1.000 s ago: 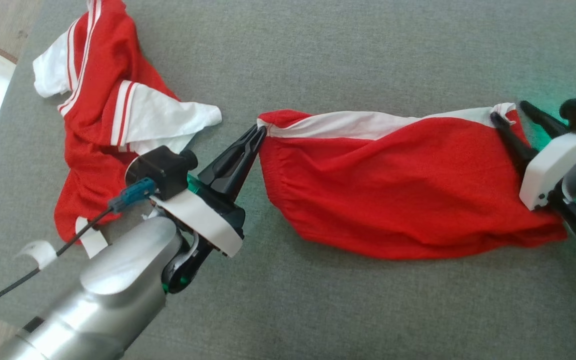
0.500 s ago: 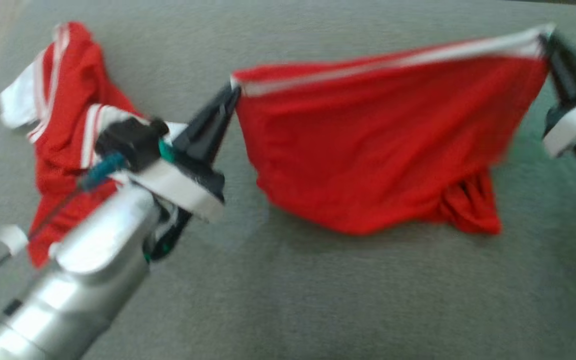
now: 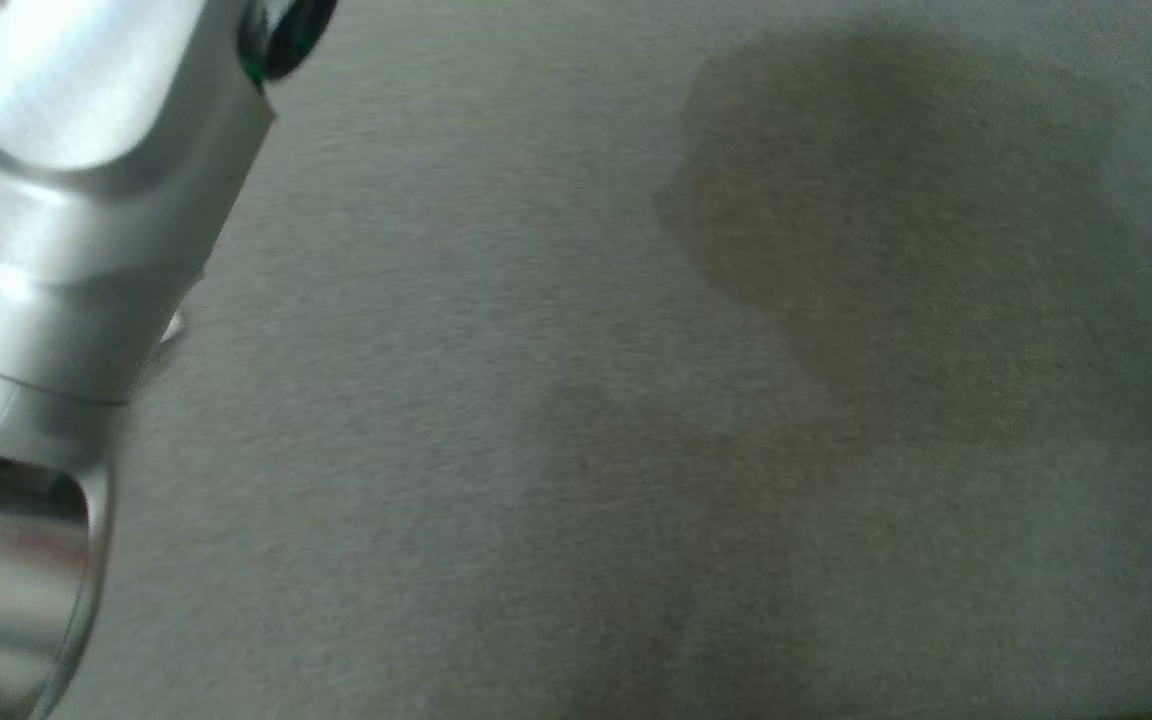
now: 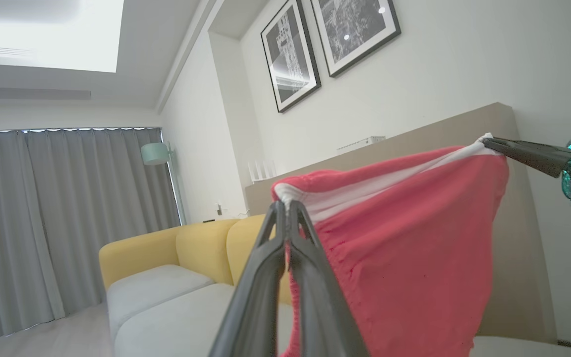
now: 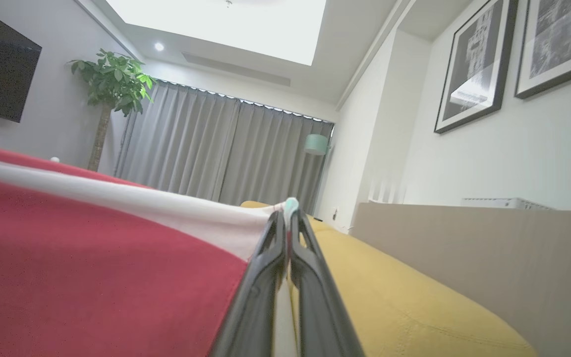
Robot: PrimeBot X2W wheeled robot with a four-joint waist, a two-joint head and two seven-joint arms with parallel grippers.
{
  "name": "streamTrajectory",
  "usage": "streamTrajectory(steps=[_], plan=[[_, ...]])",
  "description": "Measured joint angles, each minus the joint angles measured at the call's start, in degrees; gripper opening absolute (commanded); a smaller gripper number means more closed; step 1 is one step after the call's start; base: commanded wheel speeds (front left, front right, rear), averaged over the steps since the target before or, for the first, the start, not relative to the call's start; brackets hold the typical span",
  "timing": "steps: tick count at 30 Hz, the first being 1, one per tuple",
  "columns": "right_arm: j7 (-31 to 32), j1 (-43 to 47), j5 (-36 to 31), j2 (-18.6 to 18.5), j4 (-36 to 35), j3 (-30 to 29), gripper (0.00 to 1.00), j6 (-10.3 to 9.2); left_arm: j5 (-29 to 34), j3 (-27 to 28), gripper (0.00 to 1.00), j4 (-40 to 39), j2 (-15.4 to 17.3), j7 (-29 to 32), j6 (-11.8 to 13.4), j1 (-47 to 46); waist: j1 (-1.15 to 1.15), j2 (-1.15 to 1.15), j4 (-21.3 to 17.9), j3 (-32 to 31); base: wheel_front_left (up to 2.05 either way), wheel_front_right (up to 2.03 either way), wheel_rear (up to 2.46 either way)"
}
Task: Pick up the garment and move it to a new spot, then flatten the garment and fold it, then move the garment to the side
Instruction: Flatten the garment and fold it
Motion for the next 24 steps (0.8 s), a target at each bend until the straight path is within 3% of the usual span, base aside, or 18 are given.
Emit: streamTrajectory(steps=[6,14,24], plan=[[-0.15,5.87,-2.86,1.78,-5.38,-5.36,0.0,0.0,5.59,4.15,0.0,-3.05,-1.85,0.0,-0.55,6.09,0.0,0.0,-3.99,1.73,0.0,0.0,0.0],[-0.11,32.37,-0.85,4.45,-7.89,-6.49,0.0,0.0,11.56,2.74,0.0,-5.22,-2.83,0.01,-1.01,30.42,0.01,0.0,-3.27,1.52,0.0,0.0,0.0],[2.21,60.39,0.33,9.06,-19.71,-16.8,0.0,0.0,16.55,0.24,0.0,-9.33,-3.44,0.02,-1.01,55.73,-0.02,0.0,-1.86,-4.37,0.0,0.0,0.0]])
